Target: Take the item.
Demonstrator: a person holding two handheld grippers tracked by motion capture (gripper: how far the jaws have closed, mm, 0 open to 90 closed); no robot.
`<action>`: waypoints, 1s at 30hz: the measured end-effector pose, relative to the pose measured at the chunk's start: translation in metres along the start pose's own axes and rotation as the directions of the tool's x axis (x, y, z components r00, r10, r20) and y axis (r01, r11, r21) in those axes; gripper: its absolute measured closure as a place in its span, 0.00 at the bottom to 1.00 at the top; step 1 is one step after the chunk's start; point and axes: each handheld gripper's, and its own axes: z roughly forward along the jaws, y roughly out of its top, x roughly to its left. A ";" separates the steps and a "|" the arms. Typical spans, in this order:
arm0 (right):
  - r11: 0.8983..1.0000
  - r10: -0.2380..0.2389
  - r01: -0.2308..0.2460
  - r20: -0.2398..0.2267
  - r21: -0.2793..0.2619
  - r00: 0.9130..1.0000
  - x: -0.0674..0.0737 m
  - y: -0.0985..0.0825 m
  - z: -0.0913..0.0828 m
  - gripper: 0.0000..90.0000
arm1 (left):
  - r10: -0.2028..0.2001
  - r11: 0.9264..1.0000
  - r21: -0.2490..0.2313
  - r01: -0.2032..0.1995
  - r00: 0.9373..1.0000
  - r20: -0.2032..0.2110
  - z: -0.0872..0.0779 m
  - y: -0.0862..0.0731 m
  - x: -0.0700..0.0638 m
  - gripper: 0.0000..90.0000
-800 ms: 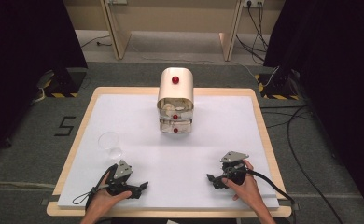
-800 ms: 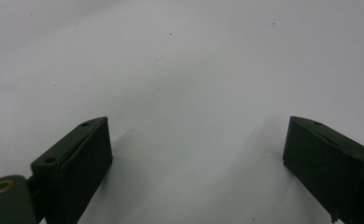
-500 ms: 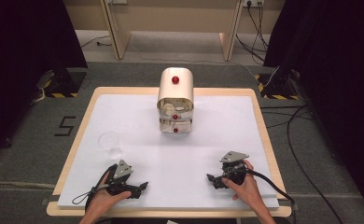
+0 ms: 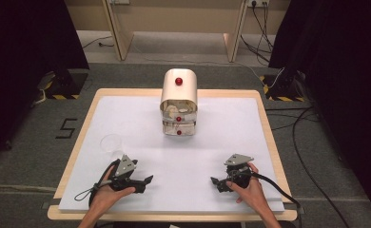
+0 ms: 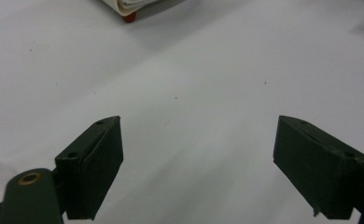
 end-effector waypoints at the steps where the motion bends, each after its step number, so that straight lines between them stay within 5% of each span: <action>1: 1.000 0.000 0.000 0.000 0.000 1.000 0.000 0.000 0.000 0.01 | 0.006 1.000 -0.006 -0.006 1.000 -0.001 0.000 0.004 0.001 0.17; 11: 1.000 0.000 0.000 0.000 0.000 1.000 0.000 0.000 0.000 0.01 | -0.012 0.997 -0.077 0.014 1.000 0.022 0.000 0.034 0.007 0.17; 30: 1.000 -0.001 0.001 0.001 0.000 1.000 0.000 0.000 0.000 0.01 | 0.034 0.980 -0.197 -0.024 0.998 0.050 0.017 0.102 0.003 0.21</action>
